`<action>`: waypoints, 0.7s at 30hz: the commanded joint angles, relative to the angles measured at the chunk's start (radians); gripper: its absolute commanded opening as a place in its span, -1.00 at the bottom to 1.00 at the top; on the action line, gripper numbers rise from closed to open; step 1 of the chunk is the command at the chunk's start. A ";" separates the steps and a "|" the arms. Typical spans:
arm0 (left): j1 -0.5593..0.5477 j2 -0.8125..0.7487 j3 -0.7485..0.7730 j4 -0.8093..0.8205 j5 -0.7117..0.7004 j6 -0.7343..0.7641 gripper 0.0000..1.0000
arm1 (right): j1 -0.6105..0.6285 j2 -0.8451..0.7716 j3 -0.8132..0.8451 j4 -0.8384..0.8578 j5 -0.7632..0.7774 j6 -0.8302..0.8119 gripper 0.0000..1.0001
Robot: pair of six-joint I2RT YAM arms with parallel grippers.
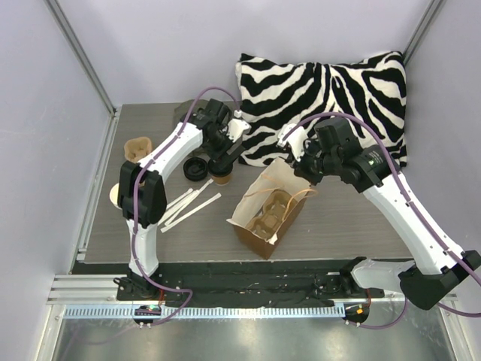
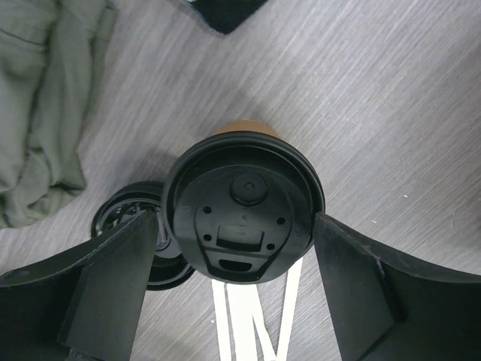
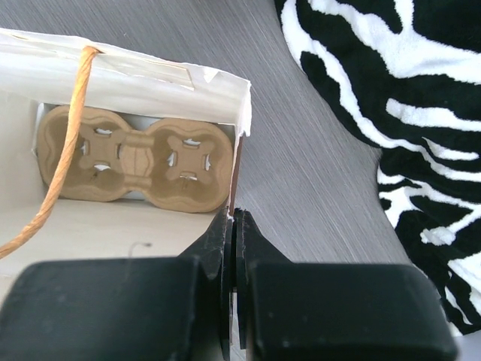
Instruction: Pack the takeout coffee
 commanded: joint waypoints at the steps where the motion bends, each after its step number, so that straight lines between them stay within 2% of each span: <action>1: -0.003 0.011 0.028 -0.026 0.036 0.008 0.70 | 0.004 -0.003 0.006 0.013 0.010 -0.004 -0.98; 21: -0.003 0.051 -0.030 -0.013 0.042 0.009 0.42 | -0.003 -0.023 -0.022 0.007 0.010 -0.013 -0.98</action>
